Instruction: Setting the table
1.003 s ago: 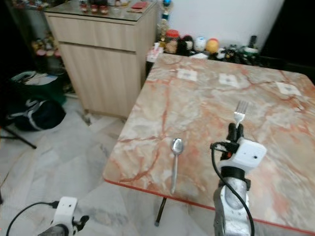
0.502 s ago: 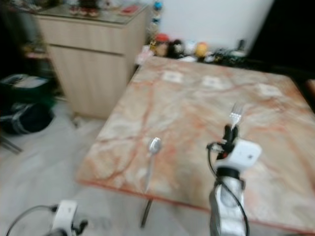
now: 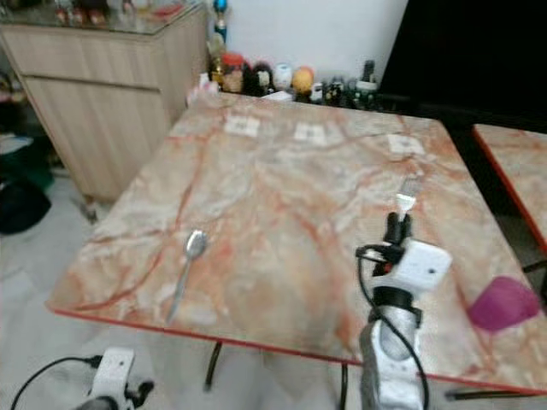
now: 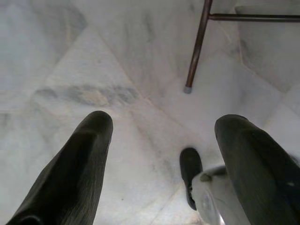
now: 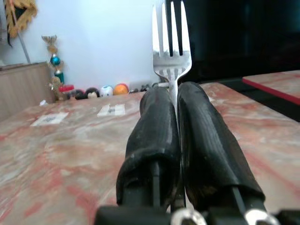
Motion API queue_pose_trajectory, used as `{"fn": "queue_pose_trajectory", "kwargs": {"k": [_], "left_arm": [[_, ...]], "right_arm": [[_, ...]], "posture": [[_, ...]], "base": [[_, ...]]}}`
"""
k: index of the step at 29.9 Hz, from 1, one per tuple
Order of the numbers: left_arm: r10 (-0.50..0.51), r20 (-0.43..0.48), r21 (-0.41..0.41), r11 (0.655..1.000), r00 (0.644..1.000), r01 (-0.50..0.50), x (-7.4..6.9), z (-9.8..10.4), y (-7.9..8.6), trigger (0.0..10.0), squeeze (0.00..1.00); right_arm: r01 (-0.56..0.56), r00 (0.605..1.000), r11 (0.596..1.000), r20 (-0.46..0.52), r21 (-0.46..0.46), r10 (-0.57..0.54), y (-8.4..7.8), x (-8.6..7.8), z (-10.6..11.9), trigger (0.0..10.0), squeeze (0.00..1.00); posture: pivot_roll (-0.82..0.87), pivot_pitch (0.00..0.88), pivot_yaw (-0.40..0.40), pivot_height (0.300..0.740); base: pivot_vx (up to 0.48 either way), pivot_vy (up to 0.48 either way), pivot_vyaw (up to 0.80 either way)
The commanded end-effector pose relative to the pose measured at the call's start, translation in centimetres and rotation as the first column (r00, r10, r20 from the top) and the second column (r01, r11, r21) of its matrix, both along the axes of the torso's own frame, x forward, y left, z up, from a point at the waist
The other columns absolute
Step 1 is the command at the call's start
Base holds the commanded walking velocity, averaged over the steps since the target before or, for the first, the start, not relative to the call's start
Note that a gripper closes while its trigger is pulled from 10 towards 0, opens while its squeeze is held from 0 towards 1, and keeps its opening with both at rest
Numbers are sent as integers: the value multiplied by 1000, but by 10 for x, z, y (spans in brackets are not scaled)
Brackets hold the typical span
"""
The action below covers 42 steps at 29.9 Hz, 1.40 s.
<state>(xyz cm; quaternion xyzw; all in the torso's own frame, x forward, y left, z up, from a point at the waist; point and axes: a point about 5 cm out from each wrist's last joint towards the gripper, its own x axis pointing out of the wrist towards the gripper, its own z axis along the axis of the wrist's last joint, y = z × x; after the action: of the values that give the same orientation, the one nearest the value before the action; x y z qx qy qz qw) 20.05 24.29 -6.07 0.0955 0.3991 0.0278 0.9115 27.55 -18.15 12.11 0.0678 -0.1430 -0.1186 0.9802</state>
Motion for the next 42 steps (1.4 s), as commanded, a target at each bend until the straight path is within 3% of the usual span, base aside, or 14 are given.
{"fn": "queue_pose_trajectory", "kwargs": {"k": [1, 12, 16, 26, 42], "left_arm": [[-12, -26, -13, 1000, 1000, 11, -4, -4, -7, 10000, 0], [-1, -42, -13, 1000, 999, 0, -10, -8, -6, 10000, 0], [4, -48, -14, 1000, 999, -5, -12, -9, -6, 10000, 0], [7, -57, -17, 1000, 998, -8, -14, -10, -7, 10000, 0], [6, -74, -22, 1000, 997, -7, -18, -13, -10, 10000, 0]], "right_arm": [[37, 999, 999, 3, -15, -37, -10, -2, 1, 10000, 0], [44, 999, 997, 30, -65, -43, -13, -2, 10, 10000, 0], [74, 990, 994, 129, -76, -64, -15, -4, 36, 10000, 0], [151, 968, 986, 214, -69, -133, -24, -17, 61, 10000, 0], [91, 995, 994, 40, -52, -89, -20, -13, 24, 10000, 0]], "posture": [[106, 0, -38, 740], [99, 0, -40, 740], [98, 0, -40, 740], [78, 0, -38, 740], [66, 2, -38, 740]], "base": [[0, -345, 0], [0, -348, 0], [0, -348, 0], [0, -349, 0], [0, -349, 0]]}}
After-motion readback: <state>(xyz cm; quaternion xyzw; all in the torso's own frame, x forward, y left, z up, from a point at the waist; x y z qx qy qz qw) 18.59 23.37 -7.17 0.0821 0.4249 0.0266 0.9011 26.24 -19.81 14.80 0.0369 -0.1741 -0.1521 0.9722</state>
